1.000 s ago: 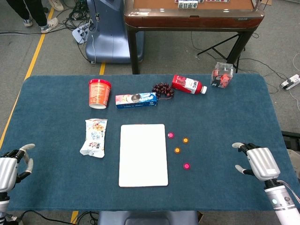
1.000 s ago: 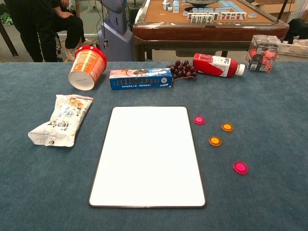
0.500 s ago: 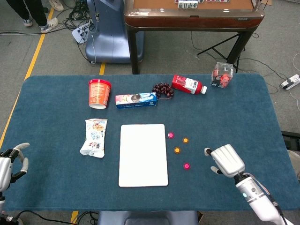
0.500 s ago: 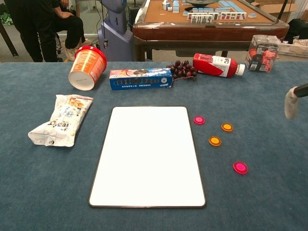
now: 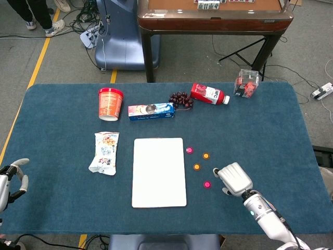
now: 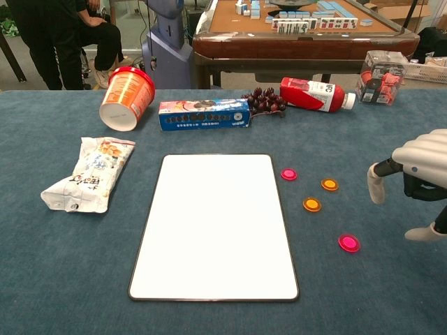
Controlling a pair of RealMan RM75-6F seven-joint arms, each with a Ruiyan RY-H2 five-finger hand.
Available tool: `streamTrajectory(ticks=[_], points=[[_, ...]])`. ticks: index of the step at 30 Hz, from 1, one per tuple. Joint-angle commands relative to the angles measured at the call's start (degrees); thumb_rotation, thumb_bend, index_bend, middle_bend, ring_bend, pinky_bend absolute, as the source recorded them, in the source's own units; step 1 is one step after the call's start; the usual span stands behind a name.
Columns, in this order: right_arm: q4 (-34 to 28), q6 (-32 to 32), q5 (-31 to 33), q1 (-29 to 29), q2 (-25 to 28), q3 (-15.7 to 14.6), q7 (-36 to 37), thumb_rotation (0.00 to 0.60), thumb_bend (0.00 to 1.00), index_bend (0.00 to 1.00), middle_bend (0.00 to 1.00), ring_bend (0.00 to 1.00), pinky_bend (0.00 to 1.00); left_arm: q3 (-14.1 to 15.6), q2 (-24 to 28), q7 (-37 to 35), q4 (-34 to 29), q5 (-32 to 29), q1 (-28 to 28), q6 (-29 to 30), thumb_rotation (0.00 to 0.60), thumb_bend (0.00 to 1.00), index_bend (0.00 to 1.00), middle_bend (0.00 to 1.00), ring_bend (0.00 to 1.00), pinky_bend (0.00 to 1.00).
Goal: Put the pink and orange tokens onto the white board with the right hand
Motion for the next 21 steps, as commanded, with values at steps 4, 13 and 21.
streamTrajectory(ticks=[4,13,21], points=[[2.26,-2.35,3.78,1.76,-2.53,-0.49,-1.67,0.6,0.11,0.44,1.0,1.0,1.0,0.06,0.24,-0.21,-0.23,0.03,0.05,-0.1,0.6,0.52,0.35,0.62,0.46,0.54],[4.51,-3.14,7.08,3.45,-5.14,-1.12,-3.07,0.6,0.12,0.4,1.0,1.0,1.0,0.17,0.4,-0.44,-0.4,0.0,-0.03,-0.56,0.6,0.52,0.35,0.62,0.46,0.54],[5.23,-3.62,8.99,5.04,-7.02,-1.58,-4.0,0.6,0.14,0.39,1.0,1.0,1.0,0.17,0.57,-0.68,-0.53,-0.04,0.04,-0.59,0.6,0.52,0.35,0.62,0.46,0.54]])
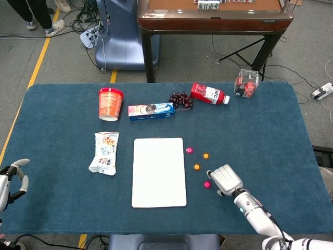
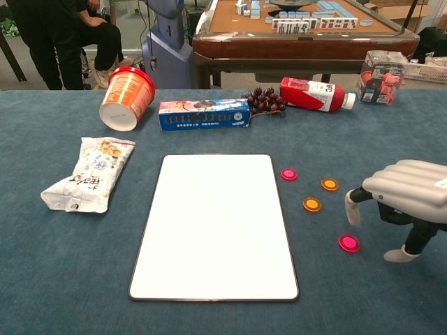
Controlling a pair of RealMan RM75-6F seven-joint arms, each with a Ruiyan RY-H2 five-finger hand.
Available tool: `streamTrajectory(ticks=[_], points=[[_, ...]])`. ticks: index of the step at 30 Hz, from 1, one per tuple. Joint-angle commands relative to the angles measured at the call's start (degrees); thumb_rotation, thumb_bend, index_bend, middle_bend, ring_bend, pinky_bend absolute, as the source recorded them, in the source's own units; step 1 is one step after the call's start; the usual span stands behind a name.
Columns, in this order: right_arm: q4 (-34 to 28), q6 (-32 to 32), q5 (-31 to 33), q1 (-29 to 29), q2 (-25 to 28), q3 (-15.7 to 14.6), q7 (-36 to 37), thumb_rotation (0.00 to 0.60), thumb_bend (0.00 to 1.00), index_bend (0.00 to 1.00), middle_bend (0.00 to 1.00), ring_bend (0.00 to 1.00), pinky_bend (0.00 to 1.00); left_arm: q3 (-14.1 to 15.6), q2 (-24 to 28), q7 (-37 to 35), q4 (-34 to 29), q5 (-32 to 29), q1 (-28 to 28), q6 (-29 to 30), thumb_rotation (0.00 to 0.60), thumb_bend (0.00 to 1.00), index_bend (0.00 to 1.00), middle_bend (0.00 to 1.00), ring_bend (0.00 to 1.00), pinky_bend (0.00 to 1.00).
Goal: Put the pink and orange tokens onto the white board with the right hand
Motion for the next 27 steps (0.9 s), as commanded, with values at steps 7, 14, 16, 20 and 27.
streamTrajectory(ticks=[7,14,16,20,27], points=[[0.31,-0.11,1.65,1.49,-1.53,-0.5,-1.07,0.6,0.17,0.39,1.0,1.0,1.0,0.02,0.2,-0.32,-0.13,-0.01,0.03,-0.1,0.6,0.52,0.35,0.62,0.46,0.54],[0.73,0.42,2.76,2.31,-2.45,-0.81,-1.63,0.6,0.17,0.39,1.0,1.0,1.0,0.1,0.41,-0.57,-0.34,0.13,0.09,-0.06,0.6,0.52,0.35,0.62,0.46,0.54],[0.95,0.54,3.1,2.54,-2.71,-0.9,-1.75,0.6,0.17,0.39,1.0,1.0,1.0,0.12,0.45,-0.61,-0.38,0.13,0.1,-0.11,0.6,0.52,0.35,0.62,0.46,0.54],[1.36,0.77,3.68,2.96,-3.16,-1.05,-1.83,0.6,0.21,0.39,1.0,1.0,1.0,0.12,0.52,-0.65,-0.45,0.12,0.12,-0.1,0.6,0.52,0.35,0.62,0.46,0.54],[1.73,1.07,4.18,3.53,-3.8,-1.53,-1.94,0.6,0.23,0.39,1.0,1.0,1.0,0.14,0.63,-0.78,-0.52,0.13,0.14,-0.16,0.6,0.52,0.35,0.62,0.46,0.54]])
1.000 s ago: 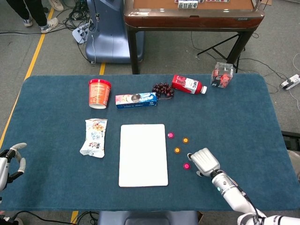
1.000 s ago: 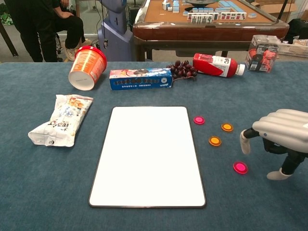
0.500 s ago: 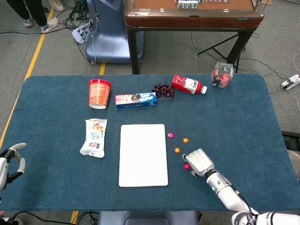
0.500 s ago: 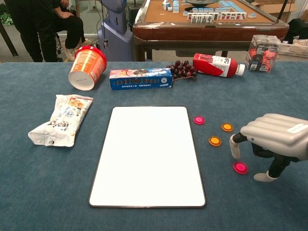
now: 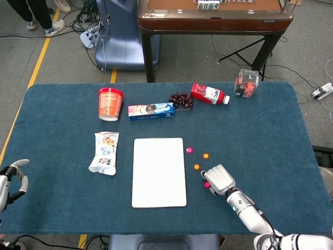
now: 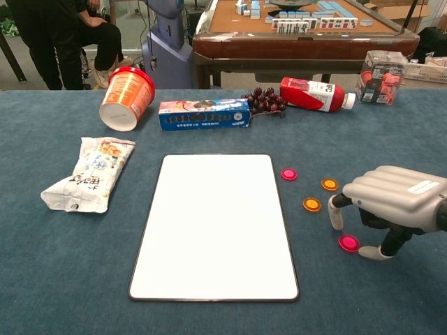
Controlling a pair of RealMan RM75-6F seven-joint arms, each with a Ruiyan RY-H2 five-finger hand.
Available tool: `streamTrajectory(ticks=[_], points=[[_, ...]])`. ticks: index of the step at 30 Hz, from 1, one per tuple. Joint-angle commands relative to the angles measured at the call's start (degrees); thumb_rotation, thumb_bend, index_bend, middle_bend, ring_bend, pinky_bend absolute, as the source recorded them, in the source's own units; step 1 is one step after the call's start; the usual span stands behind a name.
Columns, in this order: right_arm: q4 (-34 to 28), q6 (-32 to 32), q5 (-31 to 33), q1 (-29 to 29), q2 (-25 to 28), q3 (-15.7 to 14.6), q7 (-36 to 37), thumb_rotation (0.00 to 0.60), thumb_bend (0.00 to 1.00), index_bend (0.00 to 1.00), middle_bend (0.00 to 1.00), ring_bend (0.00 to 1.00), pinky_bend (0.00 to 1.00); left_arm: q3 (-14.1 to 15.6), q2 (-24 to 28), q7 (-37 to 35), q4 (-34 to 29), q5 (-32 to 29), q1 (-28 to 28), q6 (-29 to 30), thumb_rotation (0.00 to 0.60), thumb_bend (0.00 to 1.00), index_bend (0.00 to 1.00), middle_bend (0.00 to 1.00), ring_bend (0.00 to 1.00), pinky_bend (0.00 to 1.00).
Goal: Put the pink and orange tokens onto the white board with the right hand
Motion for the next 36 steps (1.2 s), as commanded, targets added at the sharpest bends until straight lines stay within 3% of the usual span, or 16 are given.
streamTrajectory(ticks=[1,19,36], points=[[0.06,0.01,0.16,0.15,-0.13,-0.15,0.0,0.6,0.23,0.39,1.0,1.0,1.0,0.01,0.04,-0.07,-0.04,0.02,0.01,0.0,0.6,0.52,0.35,0.62,0.46,0.54],[1.71,1.06,0.59,0.88,-1.88,-1.23,0.03,0.6,0.23,0.4,1.0,1.0,1.0,0.04,0.39,-0.48,-0.3,-0.09,0.05,-0.21,0.6,0.52,0.35,0.62,0.46,0.54],[1.32,2.72,-2.3,0.83,-1.92,-1.37,2.39,0.6,0.25,0.54,1.0,1.0,1.0,0.03,0.5,-0.56,-0.45,-0.07,0.11,-0.16,0.6,0.52,0.36,0.62,0.46,0.54]])
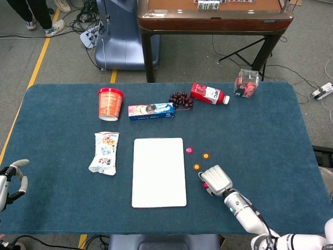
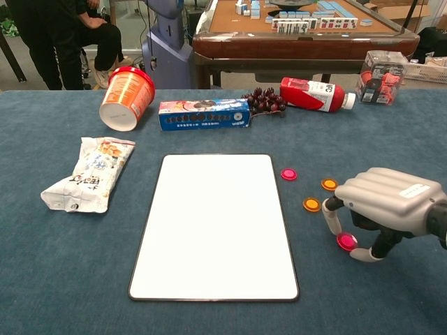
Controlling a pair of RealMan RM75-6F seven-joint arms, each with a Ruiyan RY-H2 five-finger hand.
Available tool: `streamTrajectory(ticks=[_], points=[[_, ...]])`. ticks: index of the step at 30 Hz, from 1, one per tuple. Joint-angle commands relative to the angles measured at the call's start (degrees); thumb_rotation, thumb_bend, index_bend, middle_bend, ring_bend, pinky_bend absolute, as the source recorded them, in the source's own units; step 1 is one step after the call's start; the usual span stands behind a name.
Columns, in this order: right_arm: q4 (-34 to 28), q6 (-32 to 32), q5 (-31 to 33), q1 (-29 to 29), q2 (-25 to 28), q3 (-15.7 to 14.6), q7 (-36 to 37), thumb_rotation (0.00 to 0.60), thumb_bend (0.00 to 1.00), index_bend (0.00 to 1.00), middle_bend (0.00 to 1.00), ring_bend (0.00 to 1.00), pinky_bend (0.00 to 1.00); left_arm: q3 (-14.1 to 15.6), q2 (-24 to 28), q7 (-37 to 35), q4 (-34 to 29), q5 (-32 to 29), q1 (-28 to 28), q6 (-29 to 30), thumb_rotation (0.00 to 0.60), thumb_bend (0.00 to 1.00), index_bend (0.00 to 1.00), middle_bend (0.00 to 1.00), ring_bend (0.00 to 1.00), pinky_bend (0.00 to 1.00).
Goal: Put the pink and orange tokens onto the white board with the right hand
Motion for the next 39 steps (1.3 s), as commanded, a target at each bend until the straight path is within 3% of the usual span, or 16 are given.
streamTrajectory(ticks=[1,7,15,26,39], points=[[-0.93,0.11,-0.4,0.16,0.51,0.34,0.63,0.6,0.25,0.54,1.0,1.0,1.0,-0.04,0.01,0.03,-0.02,-0.04,0.01,0.02,0.6,0.52,0.36,0.62,0.46,0.54],[-5.11,0.31,-1.3,1.79,1.56,2.22,-0.15,0.6,0.26,0.54,1.0,1.0,1.0,-0.1,0.0,0.18,0.0,-0.26,-0.03,-0.16,0.6,0.52,0.36,0.62,0.46,0.54],[-9.4,-0.35,1.35,5.43,-0.42,4.71,-6.57,0.6,0.26,0.54,1.0,1.0,1.0,-0.35,0.28,-0.1,0.0,-0.78,0.1,-0.11,0.6,0.52,0.36,0.62,0.46,0.54],[-9.42,-1.24,7.42,9.55,-5.91,4.96,-13.03,0.6,0.25,0.51,1.0,1.0,1.0,-0.85,0.8,-0.28,-0.14,-2.15,0.42,-0.24,0.6,0.52,0.36,0.62,0.46,0.54],[-9.29,0.03,10.02,11.76,-7.2,4.46,-14.07,0.6,0.05,0.37,1.0,1.0,1.0,-1.02,1.35,-0.63,-0.53,-2.54,0.59,-0.4,0.6,0.52,0.36,0.62,0.46,0.54]])
